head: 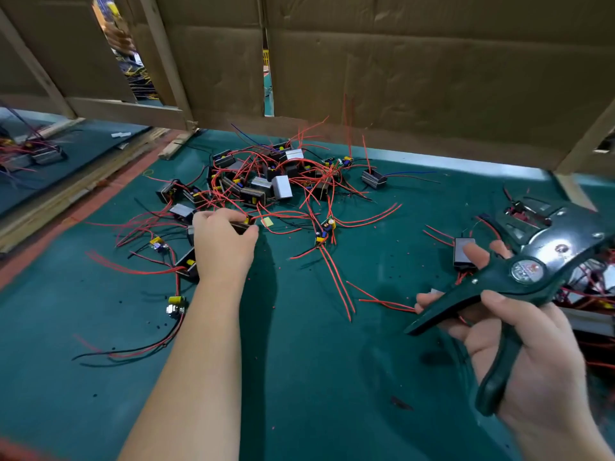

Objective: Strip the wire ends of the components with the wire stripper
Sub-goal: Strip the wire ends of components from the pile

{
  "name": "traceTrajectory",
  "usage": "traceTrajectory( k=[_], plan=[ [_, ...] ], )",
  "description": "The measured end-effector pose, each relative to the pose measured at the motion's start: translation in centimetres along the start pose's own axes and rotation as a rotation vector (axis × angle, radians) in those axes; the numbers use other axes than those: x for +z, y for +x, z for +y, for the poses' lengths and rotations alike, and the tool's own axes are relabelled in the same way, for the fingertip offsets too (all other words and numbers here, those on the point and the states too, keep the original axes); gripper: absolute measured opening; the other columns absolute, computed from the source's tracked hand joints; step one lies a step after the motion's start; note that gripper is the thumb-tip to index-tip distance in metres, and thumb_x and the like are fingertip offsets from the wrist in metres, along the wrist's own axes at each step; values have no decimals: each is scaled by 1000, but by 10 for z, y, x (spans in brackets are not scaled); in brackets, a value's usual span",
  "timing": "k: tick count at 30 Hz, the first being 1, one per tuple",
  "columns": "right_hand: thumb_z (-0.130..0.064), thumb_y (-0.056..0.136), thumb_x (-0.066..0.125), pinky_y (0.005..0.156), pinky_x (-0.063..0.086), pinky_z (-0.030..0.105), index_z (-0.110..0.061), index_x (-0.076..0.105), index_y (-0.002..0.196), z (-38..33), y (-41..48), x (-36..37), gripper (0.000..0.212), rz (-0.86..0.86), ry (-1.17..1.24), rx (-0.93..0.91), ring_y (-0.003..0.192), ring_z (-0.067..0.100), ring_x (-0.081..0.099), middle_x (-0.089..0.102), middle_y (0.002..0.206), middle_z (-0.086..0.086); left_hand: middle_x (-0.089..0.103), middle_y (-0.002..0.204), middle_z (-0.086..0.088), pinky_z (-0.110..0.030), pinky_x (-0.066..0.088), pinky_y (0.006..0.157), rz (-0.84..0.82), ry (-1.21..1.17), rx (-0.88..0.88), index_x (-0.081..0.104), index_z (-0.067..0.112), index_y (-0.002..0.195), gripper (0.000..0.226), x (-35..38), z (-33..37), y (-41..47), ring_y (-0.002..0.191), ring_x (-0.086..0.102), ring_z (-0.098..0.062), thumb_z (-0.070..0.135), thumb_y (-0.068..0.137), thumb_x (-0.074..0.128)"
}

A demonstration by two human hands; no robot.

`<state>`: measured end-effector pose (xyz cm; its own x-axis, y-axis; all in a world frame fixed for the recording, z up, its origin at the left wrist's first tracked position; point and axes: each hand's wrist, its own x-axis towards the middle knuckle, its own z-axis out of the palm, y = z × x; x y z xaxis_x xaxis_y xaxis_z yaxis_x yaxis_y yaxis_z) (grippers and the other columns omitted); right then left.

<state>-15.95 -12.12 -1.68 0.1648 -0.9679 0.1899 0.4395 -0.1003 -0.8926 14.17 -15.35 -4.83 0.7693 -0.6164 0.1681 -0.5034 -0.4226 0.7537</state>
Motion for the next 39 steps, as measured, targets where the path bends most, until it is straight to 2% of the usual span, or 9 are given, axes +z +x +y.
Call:
traceTrajectory(
  k=[4, 7, 13, 19, 22, 24, 28, 32, 39],
  plan=[
    [-4, 89, 32, 68, 58, 50, -36, 75, 101, 2, 1, -1, 55, -20, 15, 11, 75, 31, 72, 75, 88, -4, 57, 108, 2, -21, 33, 78, 73, -165, 98, 49, 24, 101, 40, -1, 4, -5, 93, 50, -11, 28, 73, 78],
    [-5, 88, 33, 70, 57, 52, -36, 75, 102, 3, 1, -2, 54, -1, 23, 18, 74, 32, 72, 75, 87, -5, 59, 101, 10, -20, 41, 71, 128, -296, 170, 46, 29, 102, 46, -4, 14, -10, 81, 62, -8, 30, 70, 79],
    [-11, 84, 39, 71, 57, 53, -24, 71, 108, 6, 2, -6, 42, 36, 87, 49, 77, 39, 70, 74, 93, 2, 62, 96, 23, -10, 48, 67, 13, -734, 176, 53, 34, 99, 49, -7, 30, -22, 78, 69, 0, -4, 72, 71],
    [-14, 80, 42, 67, 57, 52, -4, 51, 133, 6, 3, -6, 55, 46, 118, 91, 76, 42, 69, 65, 124, 6, 70, 92, 18, -20, 52, 70, -167, -1005, 150, 59, 23, 103, 50, -6, 41, -31, 79, 68, -7, -16, 72, 65],
    [-16, 79, 43, 67, 57, 50, -3, 46, 137, 6, 3, -7, 60, 22, 141, 117, 76, 42, 69, 60, 131, 6, 64, 101, -9, -32, 56, 77, -261, -1253, 11, 61, 16, 103, 39, -13, 46, -31, 87, 64, -20, -10, 75, 51],
    [-16, 77, 46, 67, 57, 50, -4, 49, 134, 6, 4, -6, 58, 12, 126, 121, 76, 42, 69, 61, 128, 3, 63, 96, -10, -31, 56, 67, -350, -1407, -114, 61, 14, 101, 34, -19, 48, -30, 81, 64, -20, -7, 87, 39],
    [-21, 71, 55, 66, 58, 53, -8, 58, 117, 6, 4, -2, 48, 5, 75, 105, 73, 41, 69, 69, 114, 3, 67, 87, 3, -22, 50, 51, -507, -1232, -254, 66, 20, 87, 33, -17, 57, -41, 64, 62, -10, 23, 102, 36],
    [-30, 62, 60, 67, 58, 50, 1, 53, 126, 4, 5, -1, 72, -32, 64, 190, 73, 41, 68, 67, 118, 13, 70, 76, 6, -20, 45, 45, -629, -901, -61, 68, 26, 63, 49, -13, 61, -56, 55, 59, -6, 33, 102, 39],
    [-35, 43, 87, 67, 57, 52, 0, 68, 111, -4, 5, 6, 79, -191, 252, 476, 71, 44, 64, 64, 88, 27, 65, 61, 1, -19, 37, 39, -684, -882, 83, 67, 33, 73, 22, -12, 67, -68, 45, 52, -11, 30, 91, 56]
  ],
)
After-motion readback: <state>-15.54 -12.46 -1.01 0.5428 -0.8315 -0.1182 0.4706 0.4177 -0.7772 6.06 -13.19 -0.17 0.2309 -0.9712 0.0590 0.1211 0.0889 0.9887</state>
